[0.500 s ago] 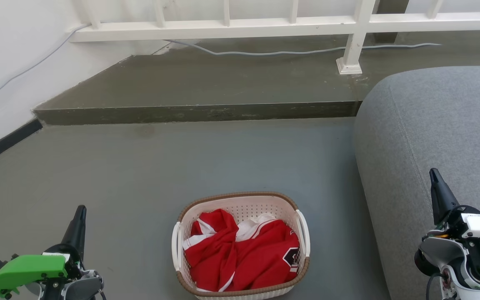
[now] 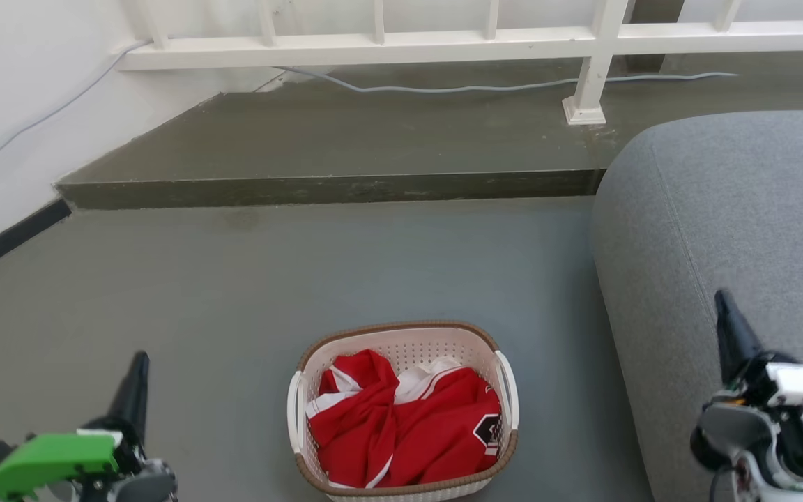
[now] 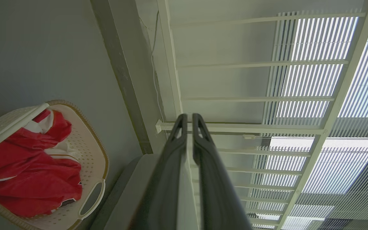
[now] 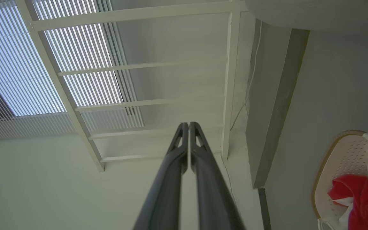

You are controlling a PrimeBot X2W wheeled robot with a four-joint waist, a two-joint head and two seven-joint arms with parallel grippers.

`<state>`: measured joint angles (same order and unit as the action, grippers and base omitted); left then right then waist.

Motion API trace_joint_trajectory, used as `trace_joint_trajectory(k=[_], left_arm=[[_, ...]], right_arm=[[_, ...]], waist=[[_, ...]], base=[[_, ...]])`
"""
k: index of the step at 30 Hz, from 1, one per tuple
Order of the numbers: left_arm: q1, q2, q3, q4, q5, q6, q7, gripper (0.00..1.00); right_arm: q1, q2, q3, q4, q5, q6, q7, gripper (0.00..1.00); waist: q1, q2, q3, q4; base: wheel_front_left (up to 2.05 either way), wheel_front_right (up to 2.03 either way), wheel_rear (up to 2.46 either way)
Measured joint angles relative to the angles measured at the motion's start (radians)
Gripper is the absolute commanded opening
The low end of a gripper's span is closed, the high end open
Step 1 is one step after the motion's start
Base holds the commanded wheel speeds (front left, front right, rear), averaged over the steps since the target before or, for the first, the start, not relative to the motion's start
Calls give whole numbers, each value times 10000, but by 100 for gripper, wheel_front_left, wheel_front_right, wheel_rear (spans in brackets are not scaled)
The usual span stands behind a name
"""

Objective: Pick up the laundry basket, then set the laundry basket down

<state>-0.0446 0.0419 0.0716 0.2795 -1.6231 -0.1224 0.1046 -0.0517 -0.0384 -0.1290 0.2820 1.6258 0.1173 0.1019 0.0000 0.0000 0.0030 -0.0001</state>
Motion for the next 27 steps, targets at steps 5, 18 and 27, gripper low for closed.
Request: trace_joint_trajectory(k=[5,18,27], left_arm=[[437,-242,-105,516,0,8,0,100],[513,-255,-418,332,800,10,-399,100],[500,-249,-481,-67,2063,171,-706,100]], right_arm=[[519,263,44,533,12,-44,-13,100],[607,293,328,479,-740,-100,-405,100],[603,278,385,90,-2113,-240,-677,100]], waist=[[0,0,0,0],[0,0,-1,4],[1,0,7,6]], base=[[0,0,0],[0,0,0],[0,0,0]])
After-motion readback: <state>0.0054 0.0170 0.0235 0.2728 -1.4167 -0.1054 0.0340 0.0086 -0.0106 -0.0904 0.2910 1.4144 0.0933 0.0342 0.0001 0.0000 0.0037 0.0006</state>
